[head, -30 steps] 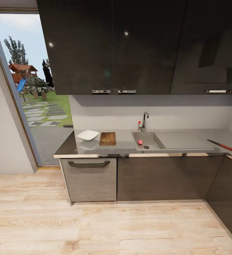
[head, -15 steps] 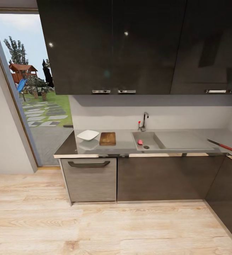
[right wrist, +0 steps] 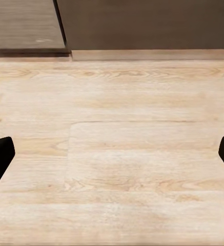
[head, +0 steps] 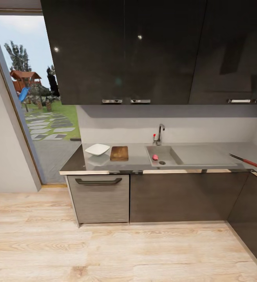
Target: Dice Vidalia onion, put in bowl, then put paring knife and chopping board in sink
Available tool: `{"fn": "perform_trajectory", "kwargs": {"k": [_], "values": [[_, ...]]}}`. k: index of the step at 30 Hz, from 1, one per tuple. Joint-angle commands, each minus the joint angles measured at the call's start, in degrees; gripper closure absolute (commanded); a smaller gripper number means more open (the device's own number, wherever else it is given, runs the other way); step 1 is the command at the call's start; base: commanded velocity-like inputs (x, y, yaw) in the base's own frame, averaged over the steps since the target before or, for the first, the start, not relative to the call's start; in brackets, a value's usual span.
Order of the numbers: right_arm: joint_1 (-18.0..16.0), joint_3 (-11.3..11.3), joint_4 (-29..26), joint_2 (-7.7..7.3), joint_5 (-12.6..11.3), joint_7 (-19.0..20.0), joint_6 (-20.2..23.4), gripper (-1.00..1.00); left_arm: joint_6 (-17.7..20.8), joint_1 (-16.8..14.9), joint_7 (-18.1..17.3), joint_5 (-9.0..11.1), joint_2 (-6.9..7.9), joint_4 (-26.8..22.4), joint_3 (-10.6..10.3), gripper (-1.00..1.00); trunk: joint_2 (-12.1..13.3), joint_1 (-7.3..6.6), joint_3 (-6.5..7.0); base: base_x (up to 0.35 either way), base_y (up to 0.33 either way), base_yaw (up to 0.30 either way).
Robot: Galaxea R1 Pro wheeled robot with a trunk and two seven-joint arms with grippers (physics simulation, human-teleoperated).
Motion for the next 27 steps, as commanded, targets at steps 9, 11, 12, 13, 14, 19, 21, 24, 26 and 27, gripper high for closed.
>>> {"fn": "perform_trajectory", "kwargs": {"k": [9,11,12,13,14,19,21,24,26,27], "values": [[-0.04,-0.23,-0.27,0.14,0.03,-1.12,0.13,-1.00,-0.02,0.05,0.01,0.05,-0.01,0.30,0.05,-1.00,-0.02,0.02,0.00,0.000,0.000,0.000],[-0.23,-0.28,-2.40,0.15,0.04,-2.94,0.61,-1.00,-0.01,0.05,0.01,0.05,-0.01,0.36,0.05,-1.00,-0.02,0.02,0.00,0.000,0.000,0.000],[-0.39,-0.27,-4.58,0.16,0.04,-4.65,1.43,-1.00,-0.01,0.05,0.01,0.05,-0.01,0.39,0.05,-1.00,-0.02,0.02,0.00,0.000,0.000,0.000],[-0.56,-0.26,-7.33,0.16,0.04,-6.54,2.95,-1.00,-0.01,0.05,0.01,0.05,-0.04,0.39,0.05,-1.00,-0.02,0.02,0.00,0.000,0.000,0.000],[-0.75,-0.24,-10.45,0.21,0.04,-8.39,5.33,-1.00,-0.01,0.05,0.01,0.05,-0.06,0.29,0.09,-1.00,-0.02,0.02,0.00,0.000,0.000,0.000],[-2.70,-0.10,-23.25,0.55,-0.05,-12.21,18.05,-1.00,-0.01,0.05,0.13,0.11,-0.16,0.04,0.13,-1.00,-0.02,0.02,0.00,0.000,0.000,0.000],[-3.99,-0.04,-27.53,0.73,-0.08,-12.66,21.62,-1.00,-0.01,0.05,0.16,0.14,-0.33,-0.25,0.14,-1.00,-0.02,0.02,0.00,0.000,0.000,0.000],[-6.48,-0.01,-32.26,1.22,-0.06,-13.05,25.88,-1.00,-0.01,0.05,0.17,0.17,-0.57,-0.58,0.14,-1.00,-0.02,0.02,0.00,0.000,0.000,0.000],[-10.44,0.00,-35.24,1.87,0.26,-13.29,31.19,-1.00,-0.01,0.05,0.18,0.28,-0.70,-0.63,0.14,-1.00,-0.02,0.02,0.00,0.000,0.000,0.000],[-12.99,0.01,-36.04,2.21,0.82,-13.34,34.26,-1.00,-0.01,0.05,0.18,0.32,-0.77,-0.65,0.14,-1.00,-0.02,0.02,0.00,0.000,0.000,0.000]]}}
